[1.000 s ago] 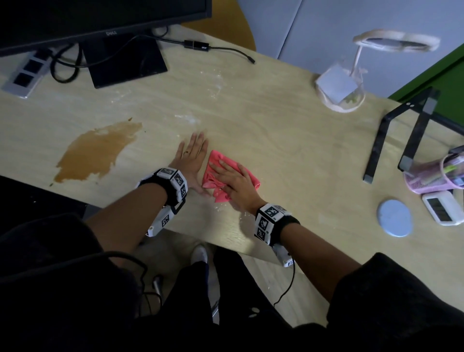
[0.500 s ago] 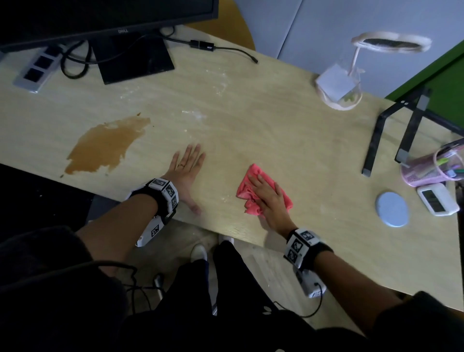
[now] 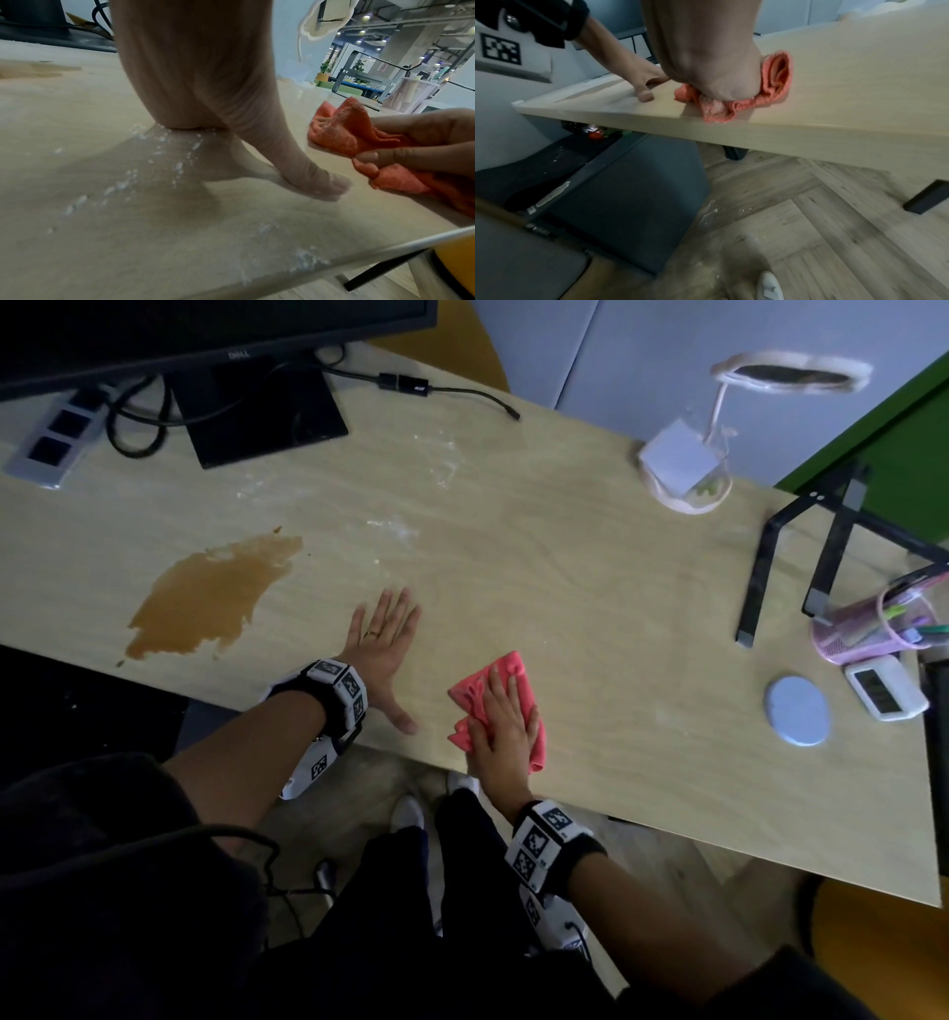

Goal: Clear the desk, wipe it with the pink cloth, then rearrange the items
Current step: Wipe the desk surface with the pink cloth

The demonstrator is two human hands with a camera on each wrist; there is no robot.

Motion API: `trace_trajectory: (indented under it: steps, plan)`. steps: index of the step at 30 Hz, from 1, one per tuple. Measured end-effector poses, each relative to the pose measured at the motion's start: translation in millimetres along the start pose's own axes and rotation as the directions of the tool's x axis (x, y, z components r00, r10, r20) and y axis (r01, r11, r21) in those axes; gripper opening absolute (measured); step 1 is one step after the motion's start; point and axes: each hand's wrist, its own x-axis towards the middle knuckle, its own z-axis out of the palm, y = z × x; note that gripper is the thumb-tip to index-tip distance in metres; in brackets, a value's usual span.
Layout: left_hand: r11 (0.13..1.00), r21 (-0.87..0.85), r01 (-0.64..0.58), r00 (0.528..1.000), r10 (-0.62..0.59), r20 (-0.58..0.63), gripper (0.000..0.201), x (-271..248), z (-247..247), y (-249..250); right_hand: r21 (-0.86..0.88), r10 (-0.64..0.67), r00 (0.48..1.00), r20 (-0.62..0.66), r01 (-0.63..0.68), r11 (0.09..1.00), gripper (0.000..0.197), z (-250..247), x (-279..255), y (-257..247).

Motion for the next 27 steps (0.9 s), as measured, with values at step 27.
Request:
trace_trajectory:
  steps: [27]
  plan:
    - [0.998,0.062,-0.010,0.998,0.006,0.061,0.165,-18,0,-12,-0.089,-0.130,0.991,0.016,0.131,0.987,0.060,-30,37,20]
